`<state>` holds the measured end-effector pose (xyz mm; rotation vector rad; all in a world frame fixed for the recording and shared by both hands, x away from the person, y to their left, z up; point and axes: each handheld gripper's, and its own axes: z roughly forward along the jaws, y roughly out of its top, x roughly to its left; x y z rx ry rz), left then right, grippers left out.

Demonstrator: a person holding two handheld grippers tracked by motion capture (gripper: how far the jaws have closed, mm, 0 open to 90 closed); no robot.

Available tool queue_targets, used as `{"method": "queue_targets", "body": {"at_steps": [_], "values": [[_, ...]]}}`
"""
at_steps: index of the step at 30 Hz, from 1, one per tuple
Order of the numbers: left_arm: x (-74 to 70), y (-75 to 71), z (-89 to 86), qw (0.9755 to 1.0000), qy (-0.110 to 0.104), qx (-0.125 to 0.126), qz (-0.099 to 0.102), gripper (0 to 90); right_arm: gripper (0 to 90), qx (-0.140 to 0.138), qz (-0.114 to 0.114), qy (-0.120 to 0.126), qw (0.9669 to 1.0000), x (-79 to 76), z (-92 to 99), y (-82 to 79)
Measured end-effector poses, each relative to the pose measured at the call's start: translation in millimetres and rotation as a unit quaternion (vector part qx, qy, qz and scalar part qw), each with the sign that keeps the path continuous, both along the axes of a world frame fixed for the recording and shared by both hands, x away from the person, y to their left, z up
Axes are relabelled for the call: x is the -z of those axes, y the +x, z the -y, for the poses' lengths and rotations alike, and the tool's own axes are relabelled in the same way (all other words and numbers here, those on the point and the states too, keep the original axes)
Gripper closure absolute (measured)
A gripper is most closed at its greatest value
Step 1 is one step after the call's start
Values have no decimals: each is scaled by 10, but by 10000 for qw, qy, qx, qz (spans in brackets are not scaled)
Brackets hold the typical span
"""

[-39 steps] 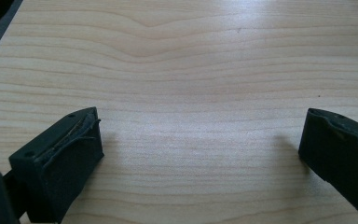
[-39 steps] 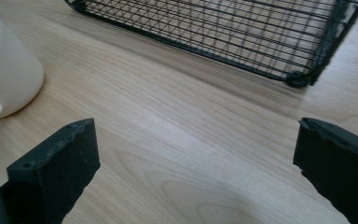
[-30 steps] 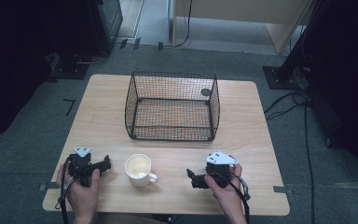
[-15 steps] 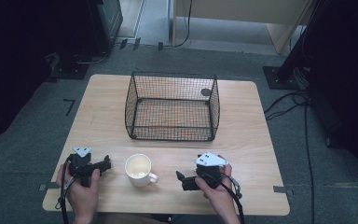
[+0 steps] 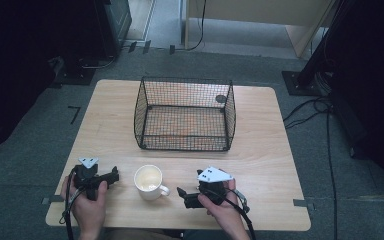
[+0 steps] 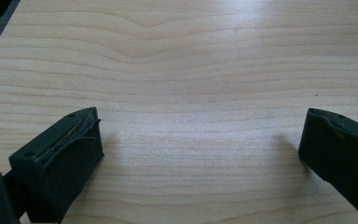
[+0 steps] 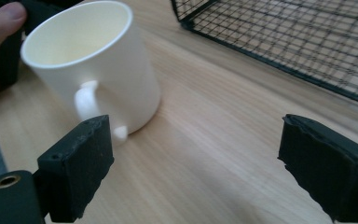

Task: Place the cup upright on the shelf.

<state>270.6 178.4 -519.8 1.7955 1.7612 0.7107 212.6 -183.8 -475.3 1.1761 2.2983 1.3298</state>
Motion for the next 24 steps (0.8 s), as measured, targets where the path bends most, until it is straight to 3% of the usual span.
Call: {"method": "queue_targets", "body": {"at_steps": [9,13,17,21,24], "values": [[-1,0,-1,10000,4,12,-6,0,118,-257,-54,169,9995,2,-192,-44],[0,0,1,10000,-4,13,-3,0,136,-373,-23,97,9993,15,-295,-69],[0,0,1,10000,-5,17,-2,0,241,-436,-11,101,9990,40,-372,-82],[0,0,1,10000,-5,19,-2,0,440,-573,-70,230,9981,58,-408,-77],[0,0,1,10000,-4,19,-2,0,532,-733,-105,317,9968,73,-438,-67]]}}
